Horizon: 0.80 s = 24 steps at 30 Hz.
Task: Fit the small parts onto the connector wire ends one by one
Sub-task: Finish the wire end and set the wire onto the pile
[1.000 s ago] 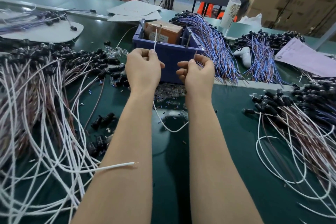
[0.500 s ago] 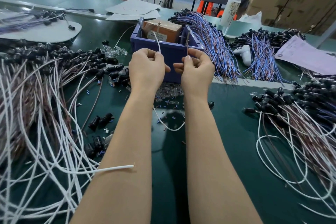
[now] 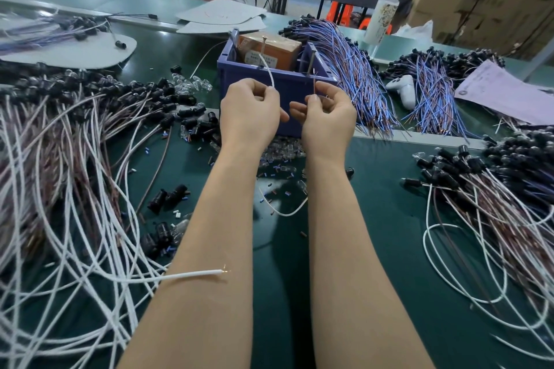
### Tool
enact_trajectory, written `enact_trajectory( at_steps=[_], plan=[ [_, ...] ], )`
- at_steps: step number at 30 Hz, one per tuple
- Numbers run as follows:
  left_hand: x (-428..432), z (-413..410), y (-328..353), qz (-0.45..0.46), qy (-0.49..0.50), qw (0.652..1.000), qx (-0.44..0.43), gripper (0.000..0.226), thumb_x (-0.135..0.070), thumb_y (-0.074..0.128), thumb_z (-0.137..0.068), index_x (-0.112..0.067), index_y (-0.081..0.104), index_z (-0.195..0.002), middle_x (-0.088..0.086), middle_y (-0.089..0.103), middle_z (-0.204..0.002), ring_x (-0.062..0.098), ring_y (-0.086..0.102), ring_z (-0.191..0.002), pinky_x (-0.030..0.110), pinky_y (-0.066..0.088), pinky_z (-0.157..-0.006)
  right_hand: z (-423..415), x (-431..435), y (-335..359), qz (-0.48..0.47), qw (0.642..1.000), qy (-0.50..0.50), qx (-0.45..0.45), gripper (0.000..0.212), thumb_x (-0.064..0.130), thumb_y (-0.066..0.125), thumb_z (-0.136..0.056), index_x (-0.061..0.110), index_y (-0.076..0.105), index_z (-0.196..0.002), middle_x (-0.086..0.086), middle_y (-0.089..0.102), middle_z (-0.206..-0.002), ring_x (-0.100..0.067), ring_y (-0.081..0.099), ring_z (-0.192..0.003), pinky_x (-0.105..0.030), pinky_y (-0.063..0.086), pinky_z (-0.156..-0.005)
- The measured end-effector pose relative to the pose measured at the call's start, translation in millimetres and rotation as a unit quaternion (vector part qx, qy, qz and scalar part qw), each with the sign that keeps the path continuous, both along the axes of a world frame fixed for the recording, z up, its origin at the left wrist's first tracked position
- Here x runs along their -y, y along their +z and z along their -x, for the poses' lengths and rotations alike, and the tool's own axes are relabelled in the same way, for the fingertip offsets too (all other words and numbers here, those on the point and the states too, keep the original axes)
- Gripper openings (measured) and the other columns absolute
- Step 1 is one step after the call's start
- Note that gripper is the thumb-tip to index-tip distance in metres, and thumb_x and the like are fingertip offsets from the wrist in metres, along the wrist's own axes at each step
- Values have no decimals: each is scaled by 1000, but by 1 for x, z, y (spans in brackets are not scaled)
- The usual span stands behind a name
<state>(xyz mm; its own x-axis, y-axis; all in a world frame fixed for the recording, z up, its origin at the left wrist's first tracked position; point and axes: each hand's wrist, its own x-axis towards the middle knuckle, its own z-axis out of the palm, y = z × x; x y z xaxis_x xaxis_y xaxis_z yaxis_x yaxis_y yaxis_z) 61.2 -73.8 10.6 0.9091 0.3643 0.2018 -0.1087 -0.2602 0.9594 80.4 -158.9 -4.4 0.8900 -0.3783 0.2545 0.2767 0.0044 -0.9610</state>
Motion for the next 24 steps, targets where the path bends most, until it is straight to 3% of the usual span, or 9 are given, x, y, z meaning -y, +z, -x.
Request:
enact_trajectory(
  at_steps=[5,13,24],
  plan=[
    [0,0,-1,-6,-7,1000,0,17,-20,51,-93,-19,57,-77,-4,65,-57,-6,49,-44,21,40,-61,1,-2,2,42,999,17,1,24,-1,46,-95,2,57,-116,-1,60,-84,-12,64,-64,-28,57,-71],
    [0,-2,0,-6,-18,1000,5,12,-18,52,-91,-14,62,-85,-1,67,-62,6,55,-59,24,44,-70,2,-2,4,66,998,10,-2,28,-2,47,-94,0,59,-119,-7,62,-93,-11,61,-63,-37,56,-79],
    [-1,-2,-3,-12,-10,1000,-1,14,-20,52,-92,-15,62,-84,-6,64,-55,-3,53,-54,20,42,-67,2,0,3,69,998,7,-6,29,-1,46,-94,2,59,-121,-8,63,-100,-10,60,-62,-38,56,-81]
  ],
)
